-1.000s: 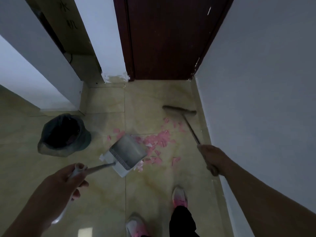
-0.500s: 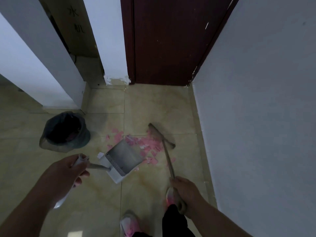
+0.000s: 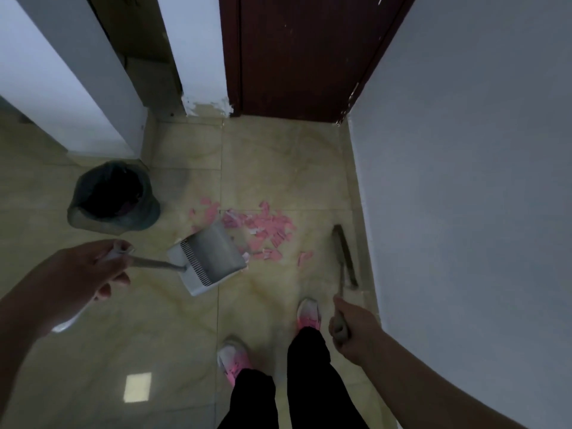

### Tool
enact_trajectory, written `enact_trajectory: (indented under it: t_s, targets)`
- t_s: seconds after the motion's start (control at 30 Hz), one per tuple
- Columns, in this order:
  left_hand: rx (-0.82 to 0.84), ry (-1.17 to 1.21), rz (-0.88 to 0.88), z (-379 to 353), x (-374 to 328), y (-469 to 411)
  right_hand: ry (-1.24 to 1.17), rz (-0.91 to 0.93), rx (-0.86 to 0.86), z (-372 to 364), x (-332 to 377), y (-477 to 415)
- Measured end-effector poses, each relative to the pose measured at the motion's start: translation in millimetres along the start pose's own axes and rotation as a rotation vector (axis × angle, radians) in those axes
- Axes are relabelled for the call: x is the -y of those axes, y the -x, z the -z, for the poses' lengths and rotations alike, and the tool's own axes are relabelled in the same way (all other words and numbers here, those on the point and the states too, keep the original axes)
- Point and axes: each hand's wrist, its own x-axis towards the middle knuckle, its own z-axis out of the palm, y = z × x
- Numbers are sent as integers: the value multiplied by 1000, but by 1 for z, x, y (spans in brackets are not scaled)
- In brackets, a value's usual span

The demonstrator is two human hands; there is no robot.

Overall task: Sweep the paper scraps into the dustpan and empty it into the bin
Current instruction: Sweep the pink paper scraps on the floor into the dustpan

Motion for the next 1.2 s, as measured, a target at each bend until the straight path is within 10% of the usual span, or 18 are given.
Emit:
enact_trajectory:
  t_s: [0.23,0.6,0.97,1.2]
  targets:
    - [59,-57,-75,-31,-18,19,89,3,124,-114,-60,22]
    - [-98,45,36,-3,29,38,-451,-137,527,-193,-3,68]
    - [-156,84,132,32,97,75,113,13,472,-175,17,70]
    - [-301,242,210,47,134,73,906,398,355,-206,-24,0]
